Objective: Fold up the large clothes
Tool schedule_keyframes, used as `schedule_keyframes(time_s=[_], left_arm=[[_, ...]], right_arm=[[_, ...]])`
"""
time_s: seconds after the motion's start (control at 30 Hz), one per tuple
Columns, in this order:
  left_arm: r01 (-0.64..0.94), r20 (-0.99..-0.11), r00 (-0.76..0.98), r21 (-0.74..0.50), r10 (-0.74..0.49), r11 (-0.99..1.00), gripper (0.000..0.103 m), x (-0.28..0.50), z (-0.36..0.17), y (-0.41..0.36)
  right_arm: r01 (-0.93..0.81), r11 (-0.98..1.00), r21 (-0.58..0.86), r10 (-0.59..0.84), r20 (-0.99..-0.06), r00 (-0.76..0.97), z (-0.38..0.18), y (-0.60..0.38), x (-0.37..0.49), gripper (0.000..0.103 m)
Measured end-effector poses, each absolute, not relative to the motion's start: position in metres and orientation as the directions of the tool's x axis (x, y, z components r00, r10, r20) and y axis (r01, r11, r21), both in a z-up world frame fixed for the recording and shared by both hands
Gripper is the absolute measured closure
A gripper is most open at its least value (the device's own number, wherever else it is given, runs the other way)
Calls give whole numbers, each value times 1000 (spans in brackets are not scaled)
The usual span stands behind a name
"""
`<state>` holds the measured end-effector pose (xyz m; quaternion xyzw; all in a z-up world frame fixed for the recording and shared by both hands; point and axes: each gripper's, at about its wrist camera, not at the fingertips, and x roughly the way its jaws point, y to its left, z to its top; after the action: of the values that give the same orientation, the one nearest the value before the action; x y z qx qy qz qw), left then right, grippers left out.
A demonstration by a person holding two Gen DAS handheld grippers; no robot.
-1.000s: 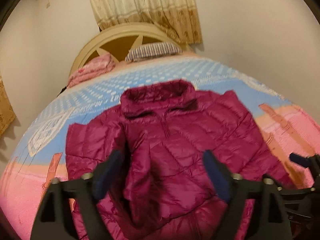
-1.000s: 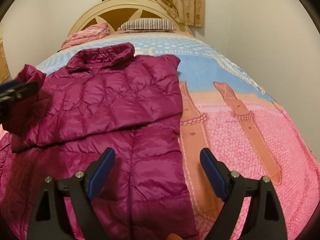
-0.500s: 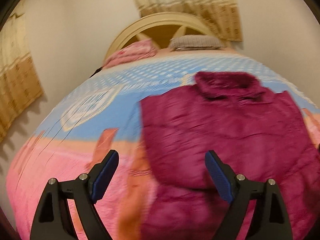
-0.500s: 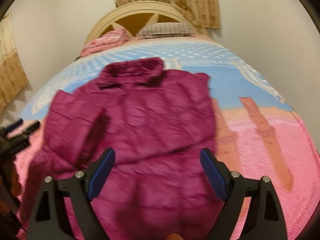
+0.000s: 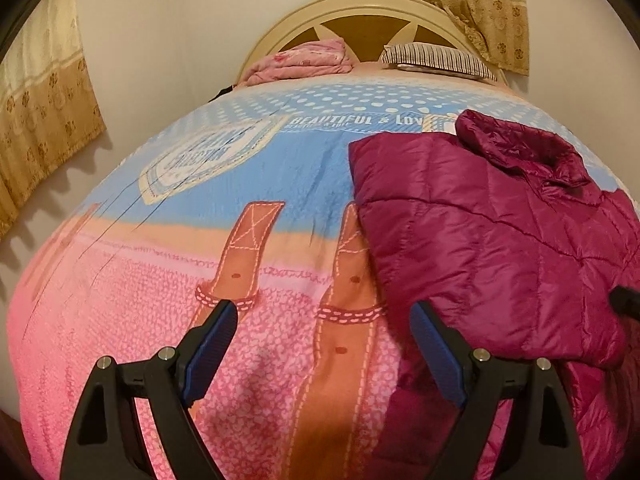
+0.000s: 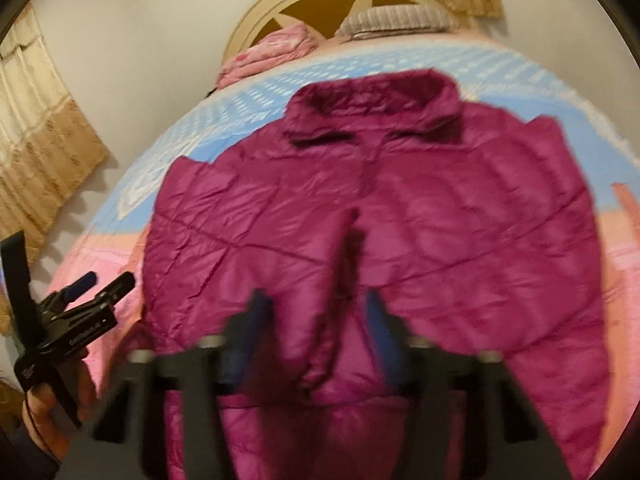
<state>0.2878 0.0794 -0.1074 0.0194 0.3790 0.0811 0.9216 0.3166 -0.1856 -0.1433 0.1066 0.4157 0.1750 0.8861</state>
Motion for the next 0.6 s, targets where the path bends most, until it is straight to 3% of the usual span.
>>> schedule_keyframes(time_s=[0.17,0.43,0.5,0.53,0.57,0.6], left_arm=[[-137,-684,708,113,177,984,15,288,-98,88],[-140,-669,719,129,190,982,15,291,-90,85],[-141,-668,719,130,191,982,15,293,-90,81],[-142,-671,716,130,192,981,15,294,-91,79],[-144,-673,714,131,195,981,15,296,-92,79],[-145,-675,711,133,197,980,15,297,-93,78]], right_arm=[[-203,909,365,408,-673,616,-138,-205,302,95],[-130,924,360,356,-683,638,-138,-254,272,96],[-121,922,368,359,-693,626,-143,-255,274,86],[-116,924,365,352,-687,636,-142,-254,275,65],[-117,920,374,357,-679,641,-141,-253,275,21],[-111,915,389,365,-673,643,-141,-250,279,4]])
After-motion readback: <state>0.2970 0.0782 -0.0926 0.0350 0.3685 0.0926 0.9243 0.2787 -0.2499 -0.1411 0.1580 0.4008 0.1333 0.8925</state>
